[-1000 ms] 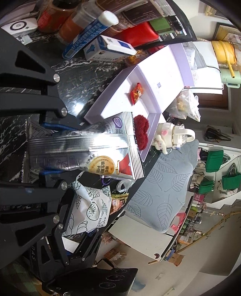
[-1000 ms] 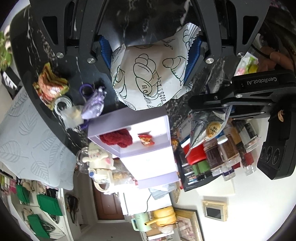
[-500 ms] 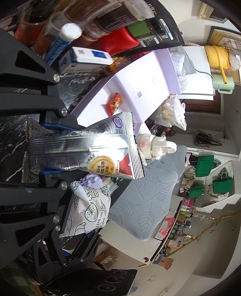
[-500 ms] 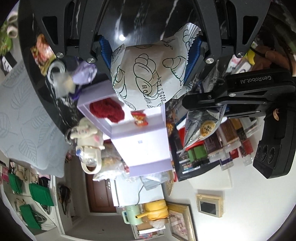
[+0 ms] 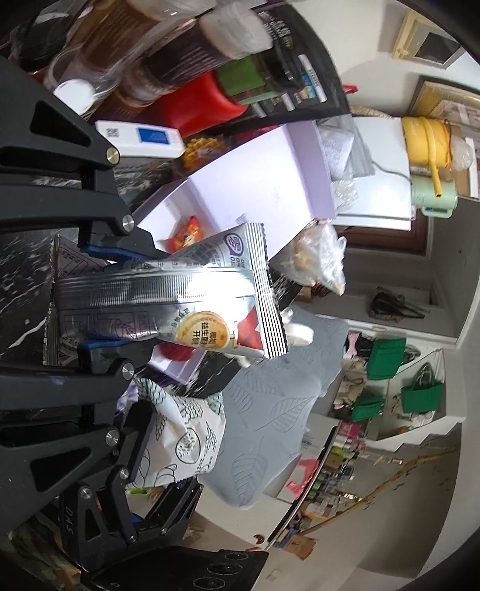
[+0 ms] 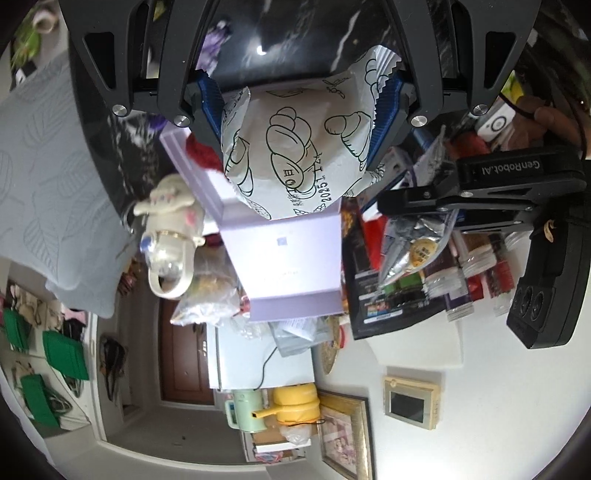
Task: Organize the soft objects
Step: 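Lower the white pouch and silver bag into the lavender box and open both tools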
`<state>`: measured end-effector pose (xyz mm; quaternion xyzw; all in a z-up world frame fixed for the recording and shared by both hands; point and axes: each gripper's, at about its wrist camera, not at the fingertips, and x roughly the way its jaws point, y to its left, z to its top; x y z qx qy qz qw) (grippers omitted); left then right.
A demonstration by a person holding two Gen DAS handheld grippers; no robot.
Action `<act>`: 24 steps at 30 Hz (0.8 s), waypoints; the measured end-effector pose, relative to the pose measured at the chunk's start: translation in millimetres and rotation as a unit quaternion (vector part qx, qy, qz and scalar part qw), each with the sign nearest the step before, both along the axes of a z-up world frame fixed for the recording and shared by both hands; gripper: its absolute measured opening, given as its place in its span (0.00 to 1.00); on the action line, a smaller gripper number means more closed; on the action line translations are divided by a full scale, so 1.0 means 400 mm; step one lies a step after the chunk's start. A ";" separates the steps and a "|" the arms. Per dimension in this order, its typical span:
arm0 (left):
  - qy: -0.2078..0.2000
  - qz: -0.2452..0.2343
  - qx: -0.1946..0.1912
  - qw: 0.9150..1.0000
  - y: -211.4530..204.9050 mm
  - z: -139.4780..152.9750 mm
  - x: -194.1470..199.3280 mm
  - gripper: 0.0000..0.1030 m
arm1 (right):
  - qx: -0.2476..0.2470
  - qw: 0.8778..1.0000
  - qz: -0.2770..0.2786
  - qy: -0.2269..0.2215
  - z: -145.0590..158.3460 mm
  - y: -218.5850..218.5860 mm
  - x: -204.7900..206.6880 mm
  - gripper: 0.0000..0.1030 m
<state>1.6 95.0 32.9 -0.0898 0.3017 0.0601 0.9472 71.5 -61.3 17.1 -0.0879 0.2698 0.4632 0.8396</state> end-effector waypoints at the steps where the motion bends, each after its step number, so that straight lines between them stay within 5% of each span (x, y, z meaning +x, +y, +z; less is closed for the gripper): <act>1: -0.003 0.004 0.005 1.000 0.002 0.005 0.006 0.30 | 0.001 1.000 0.001 -0.003 0.007 0.003 0.013 0.65; 24: -0.036 0.045 0.001 0.998 0.108 0.017 0.210 0.30 | 0.023 0.999 -0.030 -0.025 0.093 0.090 0.205 0.66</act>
